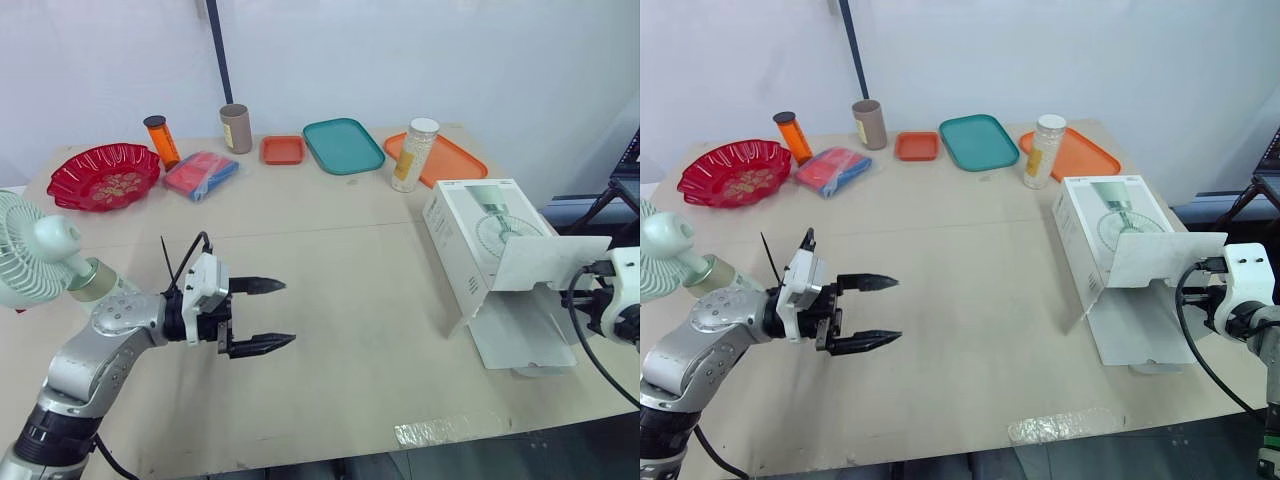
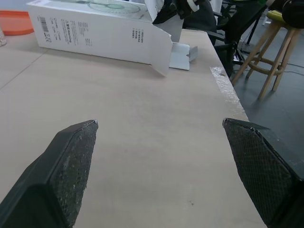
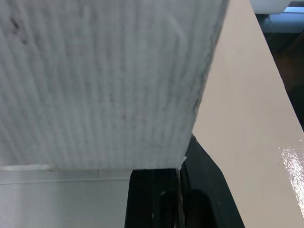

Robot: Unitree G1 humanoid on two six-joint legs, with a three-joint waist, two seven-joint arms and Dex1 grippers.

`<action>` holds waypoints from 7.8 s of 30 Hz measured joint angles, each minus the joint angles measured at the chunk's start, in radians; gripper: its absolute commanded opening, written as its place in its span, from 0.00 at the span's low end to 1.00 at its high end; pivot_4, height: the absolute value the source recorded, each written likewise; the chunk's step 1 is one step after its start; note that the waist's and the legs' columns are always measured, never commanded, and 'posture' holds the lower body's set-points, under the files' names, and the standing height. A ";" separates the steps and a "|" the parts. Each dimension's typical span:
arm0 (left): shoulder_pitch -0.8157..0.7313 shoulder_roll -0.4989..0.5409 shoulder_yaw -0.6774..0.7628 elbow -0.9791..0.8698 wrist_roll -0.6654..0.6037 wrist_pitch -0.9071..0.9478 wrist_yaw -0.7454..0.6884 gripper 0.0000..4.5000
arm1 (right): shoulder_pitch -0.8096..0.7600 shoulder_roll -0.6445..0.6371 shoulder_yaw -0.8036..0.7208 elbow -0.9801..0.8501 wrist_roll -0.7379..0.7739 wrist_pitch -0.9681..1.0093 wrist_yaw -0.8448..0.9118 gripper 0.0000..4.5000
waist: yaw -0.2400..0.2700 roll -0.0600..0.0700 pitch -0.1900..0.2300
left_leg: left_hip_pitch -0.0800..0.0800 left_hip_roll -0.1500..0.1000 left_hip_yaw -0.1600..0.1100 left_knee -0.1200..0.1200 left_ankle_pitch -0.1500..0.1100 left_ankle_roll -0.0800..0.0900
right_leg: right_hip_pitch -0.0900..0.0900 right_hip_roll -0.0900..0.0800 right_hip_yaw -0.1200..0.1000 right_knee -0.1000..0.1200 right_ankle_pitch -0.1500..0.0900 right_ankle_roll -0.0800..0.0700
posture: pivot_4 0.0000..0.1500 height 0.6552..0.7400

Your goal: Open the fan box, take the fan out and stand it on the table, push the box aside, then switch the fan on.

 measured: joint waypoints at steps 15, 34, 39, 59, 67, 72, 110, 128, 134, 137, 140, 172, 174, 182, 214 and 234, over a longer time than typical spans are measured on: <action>-0.082 -0.133 -0.029 0.030 0.021 -0.044 0.049 1.00 | -0.011 -0.001 0.021 0.034 -0.009 -0.048 -0.010 0.26 | 0.000 -0.001 0.000 | 0.002 0.000 0.001 0.000 -0.001 0.001 | 0.001 0.001 0.003 0.000 0.000 0.001 | 1.00 1.00; -0.136 -0.152 -0.058 0.110 0.039 -0.081 0.004 1.00 | 0.201 -0.017 -0.110 -0.425 0.024 0.143 -0.022 0.97 | 0.002 0.002 0.000 | 0.001 0.000 0.001 0.000 -0.001 0.001 | 0.000 0.002 0.005 0.000 -0.001 0.002 | 1.00 1.00; -0.144 -0.164 -0.064 0.120 0.041 -0.088 -0.007 1.00 | 0.248 -0.040 -0.181 -0.605 0.046 0.286 -0.017 0.97 | 0.003 0.002 0.000 | 0.000 -0.001 0.001 0.000 -0.001 0.001 | 0.000 0.001 0.005 0.000 -0.001 0.003 | 1.00 1.00; 0.212 -0.101 0.079 -0.158 0.042 -0.031 0.223 1.00 | -0.205 0.025 0.142 -0.922 0.553 0.357 0.231 0.97 | 0.003 -0.003 0.003 | 0.002 0.000 -0.001 0.001 -0.003 0.006 | -0.003 0.000 0.005 -0.002 -0.002 0.003 | 1.00 1.00; 0.528 -0.126 0.222 -0.388 0.065 -0.019 0.422 1.00 | -0.350 0.086 0.435 -0.697 0.445 0.093 0.317 0.97 | 0.008 -0.004 0.004 | 0.003 0.000 -0.001 0.001 -0.003 0.005 | -0.002 0.001 0.004 -0.002 -0.002 0.003 | 1.00 1.00; 0.760 -0.230 0.282 -0.504 0.128 -0.068 0.540 1.00 | -0.397 0.154 0.552 -0.604 0.391 -0.008 0.360 0.97 | 0.008 -0.004 0.005 | 0.002 0.000 -0.001 0.001 -0.003 0.005 | -0.003 0.000 0.005 -0.002 -0.002 0.003 | 1.00 1.00; 0.705 -0.399 0.734 -0.414 0.233 -0.188 1.035 1.00 | -0.504 0.338 0.722 -0.450 0.287 -0.128 0.437 0.97 | 0.001 -0.010 0.009 | 0.003 0.001 -0.003 0.001 -0.004 0.005 | -0.003 0.000 -0.002 -0.002 -0.002 -0.003 | 1.00 1.00; 0.535 -0.396 0.682 -0.347 0.237 -0.086 1.062 1.00 | -0.504 0.351 0.721 -0.475 0.298 -0.087 0.387 0.97 | 0.002 -0.010 0.009 | 0.003 0.001 -0.004 0.001 -0.003 0.003 | -0.003 -0.001 -0.004 -0.002 -0.002 -0.003 | 1.00 1.00; 0.518 -0.403 0.682 -0.347 0.237 -0.077 1.081 0.94 | -0.504 0.351 0.721 -0.475 0.299 -0.083 0.384 0.99 | 0.002 -0.010 0.009 | 0.003 0.001 -0.004 0.001 -0.003 0.003 | -0.003 -0.001 -0.004 -0.002 -0.001 -0.003 | 1.00 1.00; 0.502 -0.403 0.682 -0.347 0.237 -0.077 1.088 0.74 | -0.504 0.351 0.721 -0.475 0.299 -0.082 0.383 1.00 | 0.002 -0.010 0.009 | 0.003 0.001 -0.004 0.001 -0.003 0.003 | -0.003 -0.001 -0.004 -0.002 -0.001 -0.003 | 1.00 1.00; 0.498 -0.403 0.681 -0.347 0.237 -0.076 1.096 0.69 | -0.504 0.351 0.721 -0.475 0.299 -0.079 0.381 1.00 | 0.002 -0.010 0.009 | 0.002 0.001 -0.004 0.001 -0.003 0.003 | -0.003 -0.001 -0.004 -0.002 -0.001 -0.003 | 1.00 1.00; 0.453 -0.404 0.658 -0.307 0.257 -0.088 1.098 0.45 | -0.497 0.346 0.720 -0.504 0.316 -0.064 0.349 1.00 | 0.002 -0.010 0.009 | 0.002 0.001 -0.005 0.001 -0.003 0.003 | -0.003 -0.002 -0.005 -0.002 -0.001 -0.003 | 1.00 1.00; 0.452 -0.404 0.657 -0.307 0.257 -0.088 1.099 0.44 | -0.496 0.345 0.720 -0.504 0.316 -0.064 0.349 1.00 | 0.002 -0.010 0.009 | 0.002 0.001 -0.005 0.001 -0.003 0.003 | -0.003 -0.002 -0.005 -0.002 -0.001 -0.003 | 1.00 1.00; 0.452 -0.405 0.656 -0.307 0.258 -0.088 1.100 0.44 | -0.496 0.344 0.720 -0.504 0.316 -0.064 0.348 1.00 | 0.002 -0.010 0.009 | 0.002 0.001 -0.005 0.001 -0.003 0.003 | -0.003 -0.002 -0.005 -0.002 -0.001 -0.003 | 1.00 1.00; 0.206 -0.326 0.381 -0.499 0.127 0.214 1.100 0.44 | -0.502 0.417 0.708 -0.531 0.316 0.006 0.167 1.00 | 0.008 -0.011 0.009 | -0.012 -0.001 -0.011 0.001 0.002 -0.006 | -0.014 -0.002 -0.007 0.000 0.001 -0.002 | 1.00 1.00; 0.226 -0.405 0.190 -0.591 0.120 0.272 1.184 0.44 | -0.564 0.596 0.736 -0.411 0.205 0.026 -0.005 1.00 | 0.003 -0.011 0.009 | -0.013 0.000 -0.011 0.001 0.004 -0.009 | -0.016 -0.002 -0.007 0.001 0.003 -0.003 | 1.00 1.00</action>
